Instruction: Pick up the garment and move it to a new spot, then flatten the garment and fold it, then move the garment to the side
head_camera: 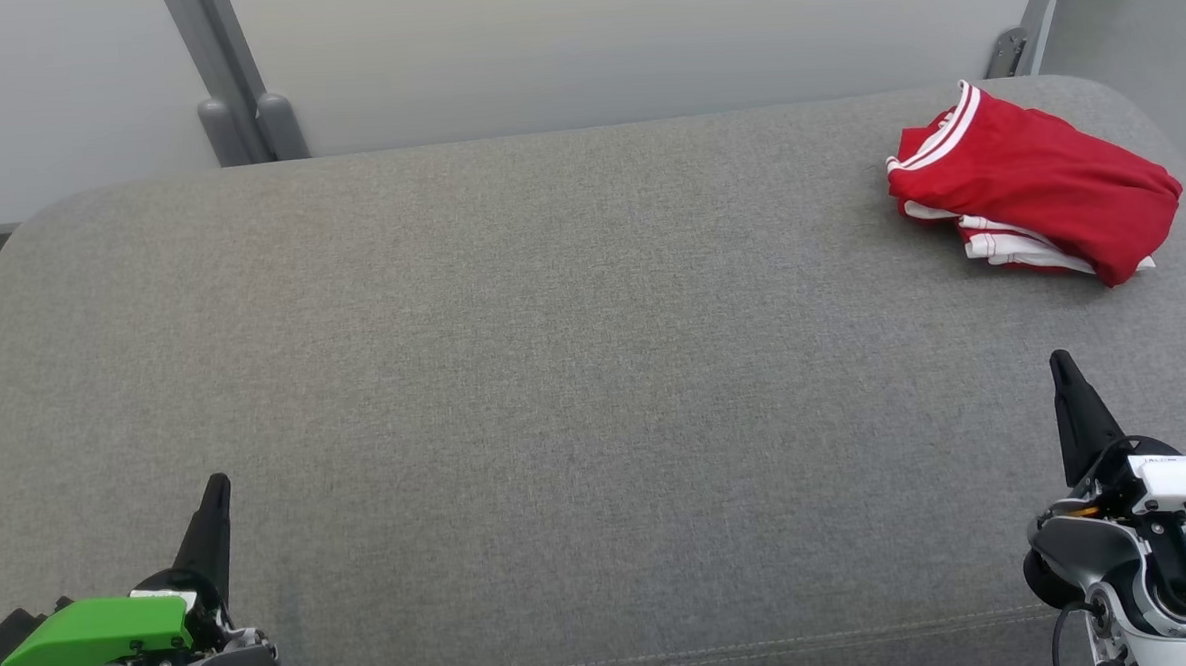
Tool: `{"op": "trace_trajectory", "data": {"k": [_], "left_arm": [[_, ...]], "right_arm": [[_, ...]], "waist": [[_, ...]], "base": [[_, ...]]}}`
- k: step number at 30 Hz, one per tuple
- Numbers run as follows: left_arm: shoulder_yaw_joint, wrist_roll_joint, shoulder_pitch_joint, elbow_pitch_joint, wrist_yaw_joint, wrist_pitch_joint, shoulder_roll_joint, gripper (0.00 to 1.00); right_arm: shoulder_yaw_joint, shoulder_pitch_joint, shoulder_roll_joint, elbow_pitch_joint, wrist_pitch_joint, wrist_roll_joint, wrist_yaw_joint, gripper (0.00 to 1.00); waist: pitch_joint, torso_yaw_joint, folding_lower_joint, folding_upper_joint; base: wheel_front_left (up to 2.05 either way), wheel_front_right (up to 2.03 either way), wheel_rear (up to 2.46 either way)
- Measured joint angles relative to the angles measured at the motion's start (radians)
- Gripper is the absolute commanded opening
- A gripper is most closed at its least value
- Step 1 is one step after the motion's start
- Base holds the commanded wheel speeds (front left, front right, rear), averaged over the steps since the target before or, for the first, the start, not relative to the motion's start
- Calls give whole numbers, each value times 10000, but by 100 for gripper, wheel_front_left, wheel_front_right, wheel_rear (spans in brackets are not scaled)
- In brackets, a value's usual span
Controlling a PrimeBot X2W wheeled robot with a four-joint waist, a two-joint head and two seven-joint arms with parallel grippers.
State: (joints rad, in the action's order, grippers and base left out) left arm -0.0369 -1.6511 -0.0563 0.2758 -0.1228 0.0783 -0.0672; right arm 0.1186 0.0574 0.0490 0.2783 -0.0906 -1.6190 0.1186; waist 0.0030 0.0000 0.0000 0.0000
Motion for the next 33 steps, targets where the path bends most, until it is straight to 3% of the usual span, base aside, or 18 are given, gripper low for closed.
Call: {"op": "trace_trajectory", "data": {"k": [33], "left_arm": [[-33, 10, 0, -10, 0, 0, 35, 0]], "right_arm": [[6, 0, -4, -4, -29, 0, 0, 0]], "waist": [[0, 0, 0, 0]], "base": [[0, 0, 0]]}}
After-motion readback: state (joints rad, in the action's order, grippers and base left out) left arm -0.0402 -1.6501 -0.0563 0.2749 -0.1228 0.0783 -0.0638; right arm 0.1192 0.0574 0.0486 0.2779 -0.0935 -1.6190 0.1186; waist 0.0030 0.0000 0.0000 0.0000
